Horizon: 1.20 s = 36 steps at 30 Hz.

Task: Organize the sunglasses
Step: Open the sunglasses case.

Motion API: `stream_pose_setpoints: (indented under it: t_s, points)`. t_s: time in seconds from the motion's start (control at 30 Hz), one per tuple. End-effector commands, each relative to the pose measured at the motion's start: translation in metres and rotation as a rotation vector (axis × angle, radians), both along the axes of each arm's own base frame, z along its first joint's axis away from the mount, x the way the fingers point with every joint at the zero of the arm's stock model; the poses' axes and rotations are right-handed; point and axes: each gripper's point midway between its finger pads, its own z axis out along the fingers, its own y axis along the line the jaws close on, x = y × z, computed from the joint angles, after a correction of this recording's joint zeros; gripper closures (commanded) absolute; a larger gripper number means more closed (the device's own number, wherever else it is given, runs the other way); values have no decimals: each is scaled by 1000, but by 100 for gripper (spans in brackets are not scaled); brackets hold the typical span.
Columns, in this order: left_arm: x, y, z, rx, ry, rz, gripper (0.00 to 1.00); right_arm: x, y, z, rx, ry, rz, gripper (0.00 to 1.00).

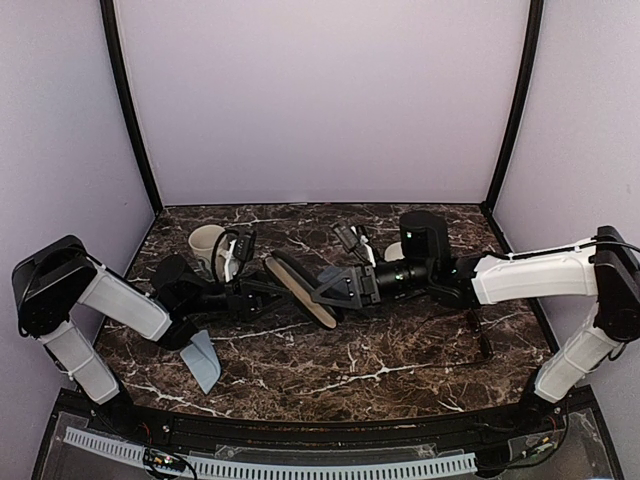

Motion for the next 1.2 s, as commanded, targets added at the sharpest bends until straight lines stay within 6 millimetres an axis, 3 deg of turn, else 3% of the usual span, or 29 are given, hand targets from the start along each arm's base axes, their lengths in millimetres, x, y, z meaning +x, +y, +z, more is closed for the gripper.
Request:
stream_pose_setpoints:
  t_s: [0.0, 0.6, 0.63, 0.67, 0.9, 1.07, 1.17]
  points:
    - [-34, 12, 29, -86, -186, -115, 100, 55, -25, -31, -88, 55, -220, 47]
    - [-36, 13, 26, -77, -194, -125, 100, 61, -43, -50, -131, 94, -258, 47]
    - [-37, 13, 26, -78, -194, -124, 100, 67, -45, -52, -140, 232, -335, 31]
    - [-37, 13, 26, -77, -194, -124, 100, 71, -46, -54, -146, 268, -365, 26]
    - [-37, 13, 25, -74, -199, -126, 100, 74, -50, -59, -163, 281, -387, 23]
    - [-33, 11, 21, -58, -184, -111, 100, 70, -48, -50, -132, 262, -359, 23]
    - [-22, 7, 12, -18, -148, -66, 100, 67, -49, -31, -75, 214, -344, 21]
